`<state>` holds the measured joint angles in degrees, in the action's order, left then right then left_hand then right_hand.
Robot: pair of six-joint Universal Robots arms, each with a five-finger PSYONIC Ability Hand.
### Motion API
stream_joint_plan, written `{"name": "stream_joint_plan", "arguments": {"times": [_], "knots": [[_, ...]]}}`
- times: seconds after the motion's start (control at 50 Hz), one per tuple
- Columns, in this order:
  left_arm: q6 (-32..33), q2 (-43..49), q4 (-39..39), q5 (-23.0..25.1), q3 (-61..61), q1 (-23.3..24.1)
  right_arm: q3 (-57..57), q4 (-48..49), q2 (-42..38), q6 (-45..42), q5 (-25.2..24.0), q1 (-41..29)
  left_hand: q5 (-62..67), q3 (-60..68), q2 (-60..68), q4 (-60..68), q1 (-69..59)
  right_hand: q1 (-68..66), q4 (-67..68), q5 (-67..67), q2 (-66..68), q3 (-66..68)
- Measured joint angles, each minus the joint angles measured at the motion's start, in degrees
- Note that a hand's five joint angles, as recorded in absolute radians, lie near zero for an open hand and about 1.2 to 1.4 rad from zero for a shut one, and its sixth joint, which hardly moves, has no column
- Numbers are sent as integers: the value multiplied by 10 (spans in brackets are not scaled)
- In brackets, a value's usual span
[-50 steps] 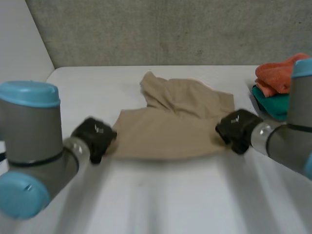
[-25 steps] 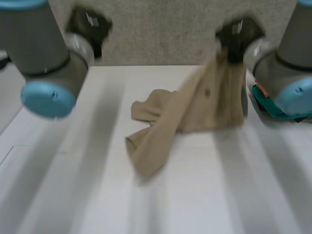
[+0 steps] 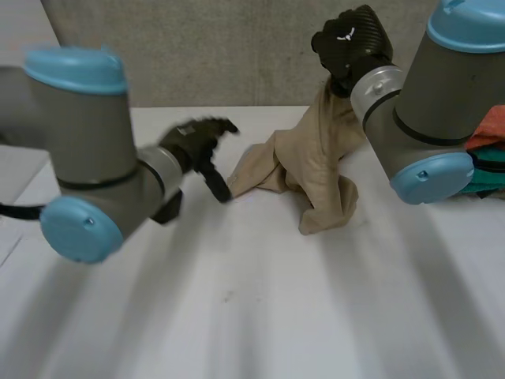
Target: Fold the laundry.
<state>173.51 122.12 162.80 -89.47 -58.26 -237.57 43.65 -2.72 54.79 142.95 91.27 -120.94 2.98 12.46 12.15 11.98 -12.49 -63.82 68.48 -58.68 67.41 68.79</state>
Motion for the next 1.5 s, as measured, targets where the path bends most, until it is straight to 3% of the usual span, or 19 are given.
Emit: {"name": "stream_joint_plan", "arguments": {"times": [0.14,0.3,0.42,0.44,0.48,0.5,0.58,0.68,0.74,0.8,0.92,1.0,1.1,1.2,1.26,1.3,1.32,1.4,1.5], "knots": [[-118,68,-46,32,32,53,3,-19,31,-19,20,-43,0,0,5,0,0,0,0,0,0,0],[-183,153,-65,21,115,82,12,-41,65,-24,48,-83,0,0,5,0,0,0,0,0,0,0],[-251,184,-90,49,162,104,17,-46,78,-26,68,-103,26,35,40,33,-35,0,0,0,0,0],[-269,184,-94,58,168,111,19,-46,79,-27,73,-106,205,209,225,216,-246,0,0,0,0,0],[-291,181,-96,65,170,120,23,-46,80,-28,78,-108,411,417,424,424,-462,0,0,0,0,0],[-299,178,-95,63,170,123,27,-46,80,-28,80,-107,477,489,498,491,-518,0,0,0,0,0],[-307,152,-88,16,162,116,46,-45,82,-28,85,-95,537,552,562,562,-545,0,0,0,0,0],[-217,77,-91,-79,135,48,82,-50,95,-29,80,-51,537,553,563,563,-545,0,0,0,0,0],[-98,3,-90,-106,103,-6,110,-64,107,-31,65,-16,537,553,563,563,-545,0,0,0,0,0],[59,-83,-82,-102,64,-47,138,-88,119,-32,40,10,537,555,563,563,-545,-7,0,0,0,0],[298,-166,-70,-78,-9,-61,184,-155,131,-33,-10,32,537,560,565,563,-545,-7,0,0,0,0],[390,-149,-65,-81,-41,-48,207,-199,118,-34,-31,36,537,560,565,563,-545,-7,0,0,0,0],[421,-65,-54,-98,-24,-33,207,-203,78,-32,-39,35,537,560,565,563,-545,-7,0,0,0,0],[413,35,-13,-108,79,-31,160,-129,22,-24,-33,36,537,560,565,563,-545,-7,0,0,0,0],[407,81,33,-104,166,-37,115,-51,-9,-15,-28,38,537,560,565,563,-545,-7,0,0,0,0],[402,116,108,-88,270,-48,59,59,-37,-4,-26,41,537,560,565,563,-545,-7,0,0,0,0],[402,116,108,-88,270,-48,59,59,-37,-4,-26,41,537,560,565,563,-545,-7,0,0,0,0],[394,131,264,-56,419,-75,-32,304,-62,22,-42,52,537,560,566,563,-545,-7,0,0,0,0],[380,110,342,-44,470,-94,-74,449,-65,50,-60,61,537,560,566,564,-545,-7,1,0,0,0]]}}
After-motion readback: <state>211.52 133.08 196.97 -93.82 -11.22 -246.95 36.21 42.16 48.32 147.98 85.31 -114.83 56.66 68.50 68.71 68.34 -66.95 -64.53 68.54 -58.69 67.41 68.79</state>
